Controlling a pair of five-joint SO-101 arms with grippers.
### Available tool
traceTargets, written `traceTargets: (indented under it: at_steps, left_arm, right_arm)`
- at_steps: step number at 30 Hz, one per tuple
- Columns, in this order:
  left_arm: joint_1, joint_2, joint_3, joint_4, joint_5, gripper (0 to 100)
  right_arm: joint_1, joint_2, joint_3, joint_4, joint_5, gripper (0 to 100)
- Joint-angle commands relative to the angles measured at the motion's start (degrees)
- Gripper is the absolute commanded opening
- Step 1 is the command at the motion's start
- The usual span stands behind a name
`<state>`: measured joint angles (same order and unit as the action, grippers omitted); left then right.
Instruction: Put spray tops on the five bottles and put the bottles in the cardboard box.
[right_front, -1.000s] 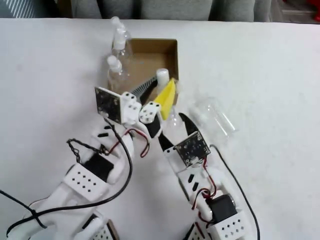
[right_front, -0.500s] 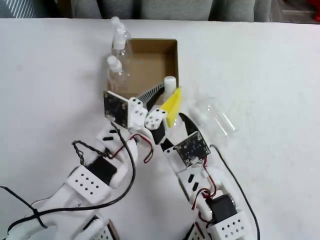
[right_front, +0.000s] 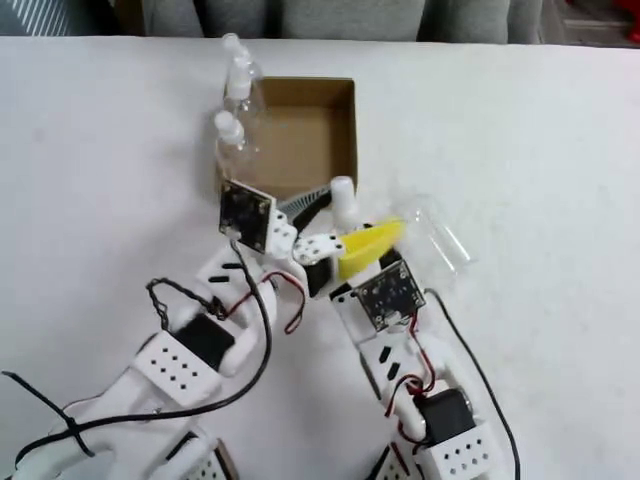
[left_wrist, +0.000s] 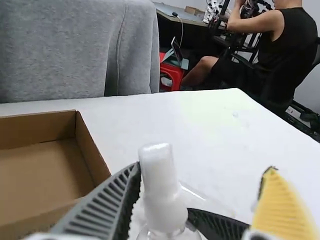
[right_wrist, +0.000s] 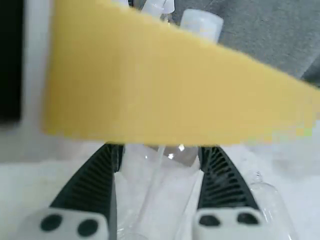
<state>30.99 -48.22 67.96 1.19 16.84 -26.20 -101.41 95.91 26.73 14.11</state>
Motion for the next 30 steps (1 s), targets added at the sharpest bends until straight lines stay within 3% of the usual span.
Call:
traceTargets:
  at_steps: [1, 10, 14, 22, 29, 30]
  left_arm:
    - [0.5, -6.2, 0.0, 1.0, 0.6, 38]
    - [0.4, -33.5, 0.1, 24.8, 0.3, 38]
    - [-4.5, -40.0, 0.0, 27.9, 0.3, 38]
    - [-20.8, -26.7, -7.5, 29.0, 0.5, 35]
    - [-24.7, -5.1, -16.0, 39.7, 0.2, 2]
    - [-24.8, -3.6, -15.9, 40.4, 0.2, 1]
  right_arm:
    - [0.8, -0.6, 0.0, -0.7, -0.5, 1.7]
    - [0.9, -0.6, 0.0, -0.7, -0.5, 1.7]
    - [1.6, -0.6, 0.0, -0.7, -0.5, 1.7]
    - [4.6, -0.6, -0.1, -0.7, -0.4, 1.7]
    - [3.2, -0.5, 0.4, 5.7, 0.1, 2.1]
    - [3.4, -0.5, 0.4, 5.8, 0.1, 2.1]
